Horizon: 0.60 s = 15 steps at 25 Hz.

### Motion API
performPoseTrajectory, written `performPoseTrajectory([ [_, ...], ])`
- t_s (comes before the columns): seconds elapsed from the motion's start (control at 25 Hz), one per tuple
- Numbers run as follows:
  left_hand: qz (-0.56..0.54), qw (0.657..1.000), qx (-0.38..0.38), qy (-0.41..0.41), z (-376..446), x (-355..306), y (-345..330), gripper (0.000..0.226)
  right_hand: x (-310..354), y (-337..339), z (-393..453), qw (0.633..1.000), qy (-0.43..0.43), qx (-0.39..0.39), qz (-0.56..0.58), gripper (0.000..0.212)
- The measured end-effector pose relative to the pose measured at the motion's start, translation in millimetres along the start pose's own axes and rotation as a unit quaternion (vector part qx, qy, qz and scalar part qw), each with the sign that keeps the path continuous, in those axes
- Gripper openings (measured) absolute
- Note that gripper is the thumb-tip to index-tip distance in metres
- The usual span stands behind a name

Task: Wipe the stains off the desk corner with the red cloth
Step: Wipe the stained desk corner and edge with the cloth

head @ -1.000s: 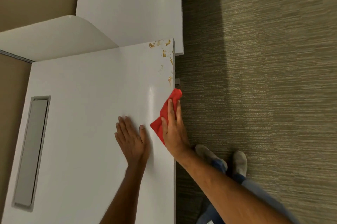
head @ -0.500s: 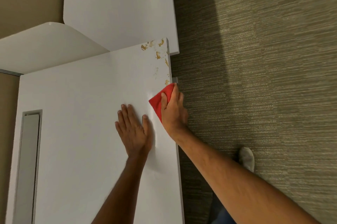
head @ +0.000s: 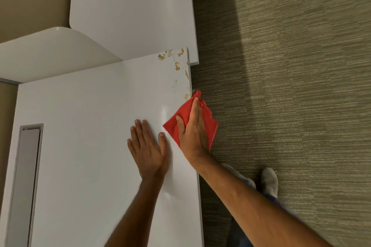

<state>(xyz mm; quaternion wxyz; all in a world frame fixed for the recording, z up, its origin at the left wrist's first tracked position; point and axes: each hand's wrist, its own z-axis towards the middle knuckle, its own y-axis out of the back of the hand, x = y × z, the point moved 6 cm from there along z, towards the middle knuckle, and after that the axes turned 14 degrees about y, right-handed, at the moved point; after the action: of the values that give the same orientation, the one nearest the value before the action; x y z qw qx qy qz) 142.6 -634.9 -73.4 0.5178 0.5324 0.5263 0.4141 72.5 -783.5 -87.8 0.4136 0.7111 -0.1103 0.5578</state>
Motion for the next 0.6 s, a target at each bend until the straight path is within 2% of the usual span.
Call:
performPoseTrajectory([
  [0.28, -0.009, 1.0, 0.003, -0.001, 0.9, 2.0, -2.2, 0.077, -0.6, 0.2, 69.9, 0.997, -0.035, -0.024, 0.063, 0.082],
  [0.4, -0.005, 1.0, 0.006, -0.003, -0.3, 2.9, -2.3, 0.077, -1.6, 2.2, 40.5, 0.997, -0.038, -0.028, 0.056, 0.078],
  [0.6, 0.007, 1.0, 0.006, -0.002, 1.2, 1.9, -3.0, 0.077, -1.1, 0.1, -18.0, 0.998, -0.035, -0.007, 0.061, 0.086],
])
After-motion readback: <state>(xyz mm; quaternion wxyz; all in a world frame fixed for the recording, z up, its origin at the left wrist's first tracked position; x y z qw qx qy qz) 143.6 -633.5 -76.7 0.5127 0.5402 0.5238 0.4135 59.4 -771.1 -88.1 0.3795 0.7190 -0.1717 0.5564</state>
